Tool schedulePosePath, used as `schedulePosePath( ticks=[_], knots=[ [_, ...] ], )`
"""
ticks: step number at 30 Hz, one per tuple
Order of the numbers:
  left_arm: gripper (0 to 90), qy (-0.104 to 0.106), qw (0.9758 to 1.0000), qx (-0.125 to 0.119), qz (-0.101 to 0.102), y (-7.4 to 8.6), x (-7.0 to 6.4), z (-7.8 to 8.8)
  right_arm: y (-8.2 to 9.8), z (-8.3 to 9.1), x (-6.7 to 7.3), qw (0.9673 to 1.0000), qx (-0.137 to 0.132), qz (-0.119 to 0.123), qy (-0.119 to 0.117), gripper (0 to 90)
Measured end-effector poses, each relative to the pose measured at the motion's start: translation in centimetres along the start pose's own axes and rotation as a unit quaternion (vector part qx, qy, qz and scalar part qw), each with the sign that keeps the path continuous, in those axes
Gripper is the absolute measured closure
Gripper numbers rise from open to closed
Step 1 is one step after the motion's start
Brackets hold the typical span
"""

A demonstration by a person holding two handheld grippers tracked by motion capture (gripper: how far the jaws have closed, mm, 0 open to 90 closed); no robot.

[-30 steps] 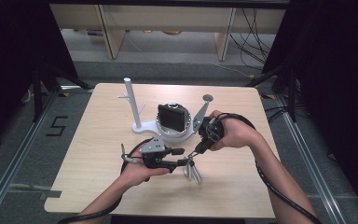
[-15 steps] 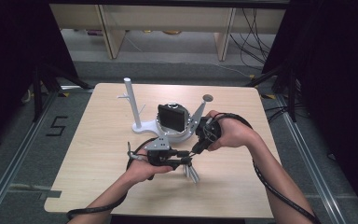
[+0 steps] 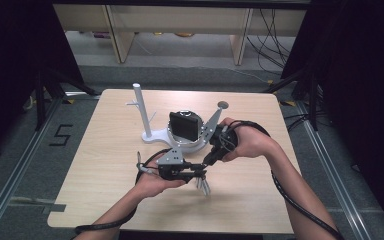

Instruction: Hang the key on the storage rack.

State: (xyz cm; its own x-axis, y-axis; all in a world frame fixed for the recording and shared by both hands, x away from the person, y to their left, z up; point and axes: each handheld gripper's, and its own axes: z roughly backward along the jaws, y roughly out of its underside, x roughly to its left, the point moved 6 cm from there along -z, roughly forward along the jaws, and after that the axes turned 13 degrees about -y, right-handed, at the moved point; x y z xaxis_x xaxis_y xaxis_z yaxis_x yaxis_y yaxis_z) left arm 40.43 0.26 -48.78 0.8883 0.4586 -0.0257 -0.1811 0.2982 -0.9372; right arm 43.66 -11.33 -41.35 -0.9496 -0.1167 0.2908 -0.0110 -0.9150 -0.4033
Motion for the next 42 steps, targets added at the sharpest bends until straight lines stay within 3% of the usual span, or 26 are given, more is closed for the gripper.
schedulePosePath(
  ticks=[2,4,6,8,13,14,15,19,21,22,25,29,31,35,38,39,42],
  knots=[
    [74.4,0.0,1.0,0.003,-0.005,0.0,0.0,0.1,-0.1,0.1,0.0,1.0,0.001,0.004,-0.002,87.5],
    [74.4,-0.001,1.0,0.002,-0.006,0.0,0.0,0.1,0.0,0.1,0.3,0.9998,0.01,-0.016,-0.005,87.5],
    [74.3,-0.006,1.0,0.002,-0.006,0.0,0.1,0.1,-0.1,0.1,0.2,0.9999,0.011,0.0,-0.005,87.5],
    [74.3,-0.004,1.0,-0.004,-0.002,0.0,0.1,0.1,-0.1,0.2,0.3,0.9998,0.013,-0.012,-0.004,87.5],
    [74.0,-0.016,0.9998,-0.003,0.009,-0.1,0.4,0.4,-0.3,0.3,0.3,1.0,0.008,-0.004,-0.002,87.6],
    [73.8,-0.016,0.9998,-0.004,0.011,-0.1,0.4,0.4,-0.4,0.3,0.1,0.9999,0.002,0.012,-0.001,87.6],
    [73.4,-0.015,0.9998,-0.01,0.009,-0.2,0.5,0.4,-0.2,0.5,0.5,0.9998,0.01,-0.014,0.0,87.6],
    [63.7,-0.031,0.9994,-0.014,0.011,-0.5,0.7,0.8,-0.2,0.6,0.2,0.9999,0.013,-0.009,0.006,87.6],
    [62.4,-0.031,0.9994,-0.015,0.011,-0.6,0.8,1.0,-0.3,0.6,0.1,0.9999,0.013,0.003,0.008,87.6],
    [62.4,-0.031,0.9994,-0.015,0.011,-0.6,0.8,1.0,-0.2,0.6,0.1,0.9999,0.015,-0.002,0.009,87.6],
    [66.8,-0.023,0.9993,-0.021,0.022,-0.8,0.9,1.0,-0.3,0.6,0.1,0.9999,0.014,-0.001,0.009,87.6],
    [76.8,-0.016,0.9992,-0.017,0.033,-0.7,0.8,1.0,-0.4,0.5,0.3,0.9997,0.014,-0.017,0.01,87.6],
    [77.4,-0.007,0.999,-0.02,0.038,-0.7,0.8,0.8,-0.6,0.5,0.0,0.9999,0.012,0.008,0.009,87.6],
    [82.1,-0.011,0.9991,-0.013,0.039,-0.6,0.8,0.9,-0.6,0.5,0.1,0.9998,0.013,-0.003,0.011,87.6],
    [84.0,-0.009,0.999,-0.015,0.042,-0.6,0.8,1.0,-0.7,0.5,0.0,0.9999,0.01,0.002,0.01,87.6],
    [84.2,-0.011,0.9988,-0.007,0.047,-0.7,0.8,1.1,-0.9,0.4,-0.2,0.9997,0.002,0.022,0.009,87.6],
    [84.5,-0.009,0.9989,-0.003,0.047,-0.7,0.7,1.2,-0.9,0.4,0.1,0.9999,-0.004,0.016,0.001,87.5]
  ],
)
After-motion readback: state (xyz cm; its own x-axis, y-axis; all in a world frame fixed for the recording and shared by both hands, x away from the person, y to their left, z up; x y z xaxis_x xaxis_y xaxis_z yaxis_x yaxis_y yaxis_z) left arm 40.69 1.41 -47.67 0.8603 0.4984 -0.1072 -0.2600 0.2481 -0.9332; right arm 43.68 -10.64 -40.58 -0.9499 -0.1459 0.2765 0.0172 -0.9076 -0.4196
